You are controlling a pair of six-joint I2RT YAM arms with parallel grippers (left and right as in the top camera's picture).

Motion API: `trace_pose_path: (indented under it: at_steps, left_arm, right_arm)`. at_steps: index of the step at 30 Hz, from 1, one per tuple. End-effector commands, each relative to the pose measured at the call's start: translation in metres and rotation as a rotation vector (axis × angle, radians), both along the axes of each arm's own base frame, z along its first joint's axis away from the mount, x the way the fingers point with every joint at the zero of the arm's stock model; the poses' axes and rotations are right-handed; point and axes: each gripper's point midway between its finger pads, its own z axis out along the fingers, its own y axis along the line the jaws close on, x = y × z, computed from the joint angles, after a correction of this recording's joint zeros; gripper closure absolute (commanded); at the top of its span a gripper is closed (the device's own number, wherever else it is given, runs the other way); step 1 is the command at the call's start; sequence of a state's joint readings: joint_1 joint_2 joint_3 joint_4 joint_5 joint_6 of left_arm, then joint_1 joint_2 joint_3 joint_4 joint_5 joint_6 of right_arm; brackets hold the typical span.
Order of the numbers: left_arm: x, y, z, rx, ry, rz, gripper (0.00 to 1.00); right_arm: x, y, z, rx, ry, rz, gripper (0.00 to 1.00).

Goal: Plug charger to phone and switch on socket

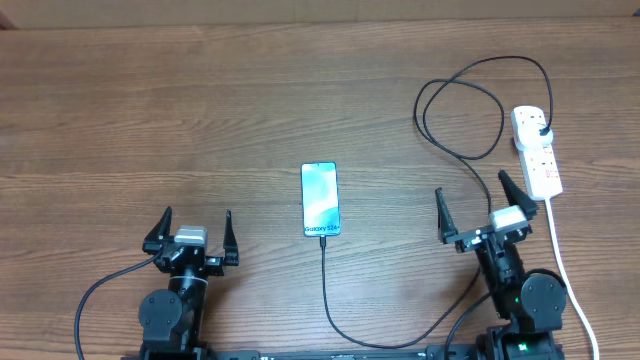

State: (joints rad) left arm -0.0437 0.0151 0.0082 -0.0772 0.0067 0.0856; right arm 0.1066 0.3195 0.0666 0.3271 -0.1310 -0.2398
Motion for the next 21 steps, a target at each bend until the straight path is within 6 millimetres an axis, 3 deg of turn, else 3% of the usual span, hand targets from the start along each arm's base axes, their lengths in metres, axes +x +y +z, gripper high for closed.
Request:
trace_pose_path:
  at_steps: [1,10,14,21]
  left_arm:
    - [0.000,0.001,0.001,0.019,-0.007,0.001,0.00]
    - [0.000,0.001,0.001,0.019,-0.007,0.001,0.00]
    - [0.000,0.001,0.001,0.019,-0.007,0.001,0.00]
    - [0.000,0.001,0.001,0.019,-0.007,0.001,0.00]
  right_arm:
    - [-0.006,0.004,-0.016,0.004,0.003,0.025,0.00]
    - [-0.016,0.000,-0.065,-0.004,0.203,0.009,0.00]
    - [-0.019,-0.001,-0.053,0.005,0.150,0.008,0.00]
    - [-0.019,-0.001,-0.053,0.006,0.150,0.008,0.00]
